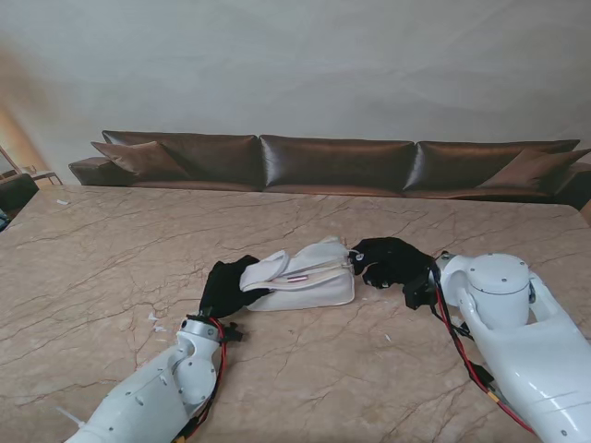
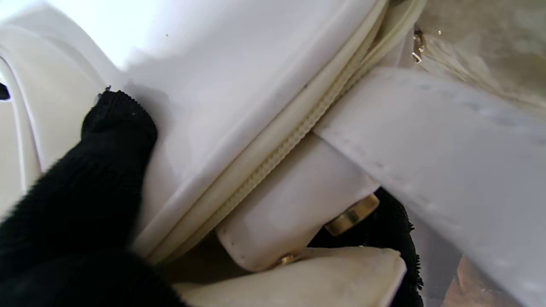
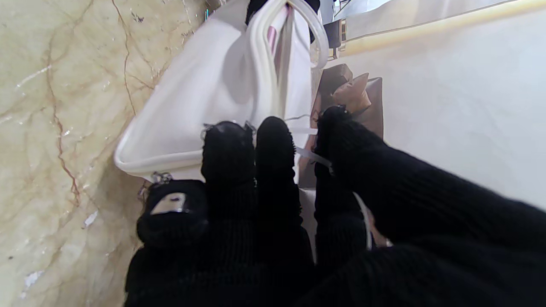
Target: Pack the cosmetics bag
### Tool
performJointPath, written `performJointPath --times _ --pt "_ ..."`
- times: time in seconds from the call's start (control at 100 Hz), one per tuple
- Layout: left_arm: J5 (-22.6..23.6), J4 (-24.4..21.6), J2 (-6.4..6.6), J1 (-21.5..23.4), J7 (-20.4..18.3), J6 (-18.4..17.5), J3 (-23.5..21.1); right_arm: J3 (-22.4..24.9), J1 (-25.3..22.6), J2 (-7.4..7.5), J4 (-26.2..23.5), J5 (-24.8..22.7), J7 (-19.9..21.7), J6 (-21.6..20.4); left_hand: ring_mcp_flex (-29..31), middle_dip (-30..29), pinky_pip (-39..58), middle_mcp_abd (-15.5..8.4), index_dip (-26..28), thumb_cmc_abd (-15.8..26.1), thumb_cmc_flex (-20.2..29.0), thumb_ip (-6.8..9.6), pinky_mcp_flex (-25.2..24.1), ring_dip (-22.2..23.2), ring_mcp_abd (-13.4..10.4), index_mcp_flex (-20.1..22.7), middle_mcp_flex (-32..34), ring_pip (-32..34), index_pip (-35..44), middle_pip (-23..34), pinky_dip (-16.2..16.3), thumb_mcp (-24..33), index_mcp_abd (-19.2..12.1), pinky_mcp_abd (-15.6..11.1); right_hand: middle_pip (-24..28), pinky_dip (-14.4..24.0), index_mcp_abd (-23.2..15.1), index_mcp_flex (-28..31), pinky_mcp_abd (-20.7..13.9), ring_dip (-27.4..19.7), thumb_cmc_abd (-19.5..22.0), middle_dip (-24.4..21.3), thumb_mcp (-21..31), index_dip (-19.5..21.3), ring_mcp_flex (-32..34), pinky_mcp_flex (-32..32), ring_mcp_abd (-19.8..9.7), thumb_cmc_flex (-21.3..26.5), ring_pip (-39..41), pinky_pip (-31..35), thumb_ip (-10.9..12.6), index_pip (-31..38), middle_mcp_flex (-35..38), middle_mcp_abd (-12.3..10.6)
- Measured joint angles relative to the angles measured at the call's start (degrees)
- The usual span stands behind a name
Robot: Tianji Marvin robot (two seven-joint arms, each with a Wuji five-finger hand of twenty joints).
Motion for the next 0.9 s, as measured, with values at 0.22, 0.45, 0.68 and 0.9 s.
performJointPath --times 0.22,0.45,0.68,0.9 --pt "3.19 -2.8 0.6 0.75 -0.74 4.04 0.75 -0.83 0.03 0.04 -2.18 -3.99 -1.39 -0.27 3.74 1.64 1.38 -0.9 4.16 -7.83 -9.94 0.0 1.89 -0.09 0.21 5.72 3.72 3.16 2.33 0.0 0.0 19.23 -1.2 0.34 0.93 0.03 0.0 0.2 0.0 0.62 -0.5 0.99 0.46 0.0 1.03 1.12 0.0 -0.01 0.81 0.09 0.0 0.0 0.96 0.04" --pt "3.13 -5.2 1.68 1.2 -3.4 5.64 0.79 -3.99 2.3 0.88 -2.72 -4.76 -0.24 -0.39 5.02 2.21 1.45 -1.31 4.18 -8.49 -11.49 0.07 2.13 -0.78 0.34 6.57 4.27 2.99 3.29 0.0 -0.02 22.6 -1.26 0.34 1.65 0.04 0.57 0.62 0.0 1.29 -0.61 1.95 0.69 -0.05 1.65 1.99 0.0 -0.02 1.85 0.18 0.01 0.0 2.39 0.15" --pt "5.24 -8.8 3.42 2.06 -6.46 7.79 0.77 -10.18 7.87 2.45 -1.8 -7.59 6.03 -0.12 5.25 2.26 1.67 -1.32 4.97 -8.48 -12.14 0.14 2.16 -0.91 -0.13 6.62 4.27 2.8 3.57 0.0 -0.16 26.26 -1.27 0.23 1.71 0.04 2.12 0.82 0.0 2.14 -0.87 1.95 0.76 -0.33 3.98 5.04 0.0 0.17 3.99 2.31 0.37 0.0 3.05 0.73" --pt "6.02 -10.17 4.31 2.66 -7.28 8.29 0.75 -15.7 13.21 3.04 0.58 -7.51 6.74 -0.53 5.58 2.26 1.87 -1.32 5.02 -8.48 -12.18 0.15 2.51 -1.14 -0.14 6.62 4.27 2.54 3.59 0.0 -0.72 28.72 -1.27 0.18 1.77 -0.12 2.47 0.82 0.32 2.15 -0.87 1.95 0.76 -0.33 4.5 6.65 -0.02 0.21 4.54 3.47 0.72 0.0 3.23 0.73"
